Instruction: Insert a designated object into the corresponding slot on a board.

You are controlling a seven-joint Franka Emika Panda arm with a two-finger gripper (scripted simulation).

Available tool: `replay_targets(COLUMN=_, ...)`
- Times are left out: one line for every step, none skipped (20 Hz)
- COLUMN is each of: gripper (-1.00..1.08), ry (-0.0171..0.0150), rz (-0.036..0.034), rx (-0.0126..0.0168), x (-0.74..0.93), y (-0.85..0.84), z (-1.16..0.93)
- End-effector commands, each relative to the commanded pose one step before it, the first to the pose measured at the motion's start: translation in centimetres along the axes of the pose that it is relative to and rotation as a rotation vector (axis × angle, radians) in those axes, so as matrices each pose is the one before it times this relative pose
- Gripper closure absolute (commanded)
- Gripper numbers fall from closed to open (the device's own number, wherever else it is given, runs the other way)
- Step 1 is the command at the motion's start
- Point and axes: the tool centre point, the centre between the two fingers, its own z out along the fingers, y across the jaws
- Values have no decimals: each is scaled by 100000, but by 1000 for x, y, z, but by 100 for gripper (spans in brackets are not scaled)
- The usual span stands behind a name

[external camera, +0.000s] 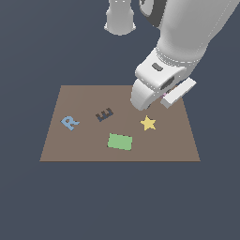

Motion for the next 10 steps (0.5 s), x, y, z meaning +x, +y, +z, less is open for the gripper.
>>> replay_targets(gripper=-92, ry=377, rz=-11628, rx=-102, x=280, y=-2054, z=1057)
replay_targets(gripper=-92, ry=116, rz=-4132, rx=-40, x=108, y=-739, z=383)
replay_targets(gripper=-92, ry=109, rz=-3925, rx=-39, x=101, y=-703, z=365)
replay_targets(gripper=-92, ry=101, rz=-3716, rx=-39, x=93, y=-665, z=346)
replay_targets(gripper=-92, ry=93, rz=-3507, rx=-37, x=86, y=-628, z=328)
replay_targets(gripper=-92, ry=87, rz=-3293, rx=-35, x=80, y=-591, z=308)
replay_targets(gripper=-92, ry=82, rz=-3075, rx=-32, x=75, y=-552, z=287)
replay_targets(gripper=-92, ry=74, rz=-2864, rx=-31, x=68, y=-515, z=269)
replay_targets(gripper=-92, ry=64, rz=-2649, rx=-32, x=58, y=-475, z=251)
replay_targets(gripper=-92, ry=54, rz=-2431, rx=-33, x=49, y=-435, z=232)
